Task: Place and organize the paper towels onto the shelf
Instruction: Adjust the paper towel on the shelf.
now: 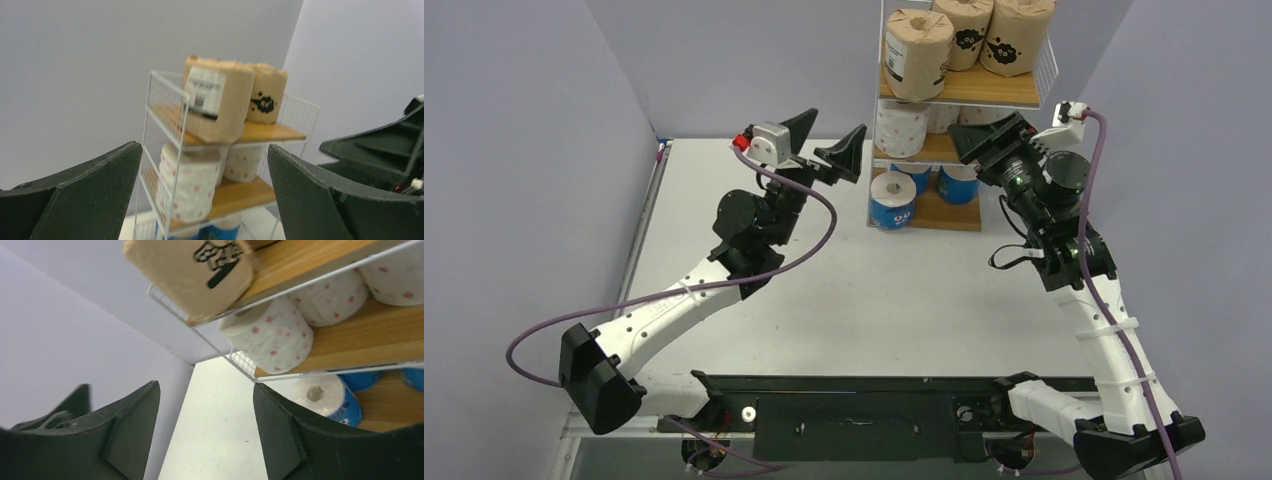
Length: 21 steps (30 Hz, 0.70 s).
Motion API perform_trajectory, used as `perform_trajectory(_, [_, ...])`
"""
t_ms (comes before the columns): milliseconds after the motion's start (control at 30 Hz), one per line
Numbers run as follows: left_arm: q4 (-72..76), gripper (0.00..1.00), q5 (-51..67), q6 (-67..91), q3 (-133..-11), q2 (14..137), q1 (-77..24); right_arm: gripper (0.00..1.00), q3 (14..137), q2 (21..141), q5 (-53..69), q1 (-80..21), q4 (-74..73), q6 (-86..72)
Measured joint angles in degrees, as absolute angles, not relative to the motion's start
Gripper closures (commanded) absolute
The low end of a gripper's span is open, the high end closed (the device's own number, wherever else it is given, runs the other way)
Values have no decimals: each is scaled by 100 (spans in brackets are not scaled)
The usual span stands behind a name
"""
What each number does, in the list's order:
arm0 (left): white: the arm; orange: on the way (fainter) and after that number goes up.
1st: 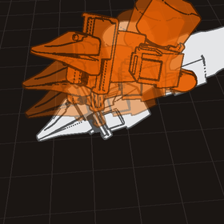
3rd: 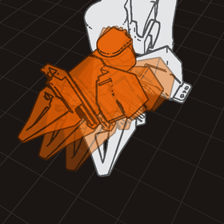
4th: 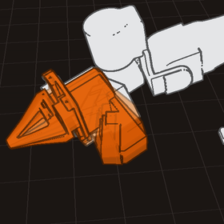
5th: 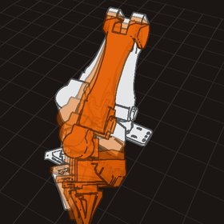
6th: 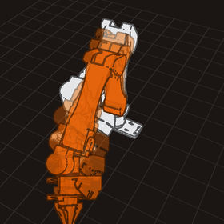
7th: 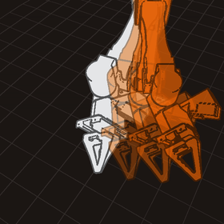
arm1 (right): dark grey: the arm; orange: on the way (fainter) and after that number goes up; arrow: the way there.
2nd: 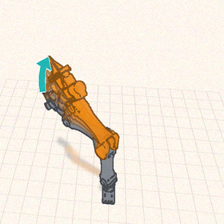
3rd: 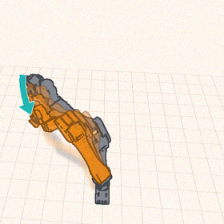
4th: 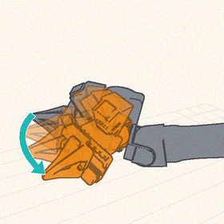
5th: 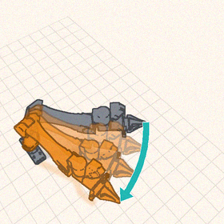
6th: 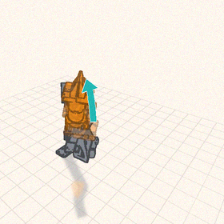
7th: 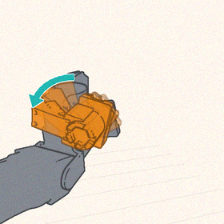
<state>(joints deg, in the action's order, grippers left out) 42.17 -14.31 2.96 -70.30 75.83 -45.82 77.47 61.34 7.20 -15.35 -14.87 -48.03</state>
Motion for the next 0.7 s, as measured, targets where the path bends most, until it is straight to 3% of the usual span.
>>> perform_trajectory(200, [3483,4,-2025,1555,-5579,6836,-4591,56,6744,5575,467,-2106,-19,-4191])
perform_trajectory(267, [3124,4,-2115,1837,-5214,6523,-4593,73,6755,5566,403,-2110,189,-3999])
perform_trajectory(400, [2274,4,-2307,2311,-4519,5507,-4598,89,7212,5942,381,-2108,294,-3739])
perform_trajectory(533, [1627,4,-2493,2571,-3988,4303,-4598,99,7596,6528,523,-2104,401,-3684])
perform_trajectory(700, [742,4,-2744,2987,-3238,2790,-4598,100,8012,7338,825,-2106,412,-3712])
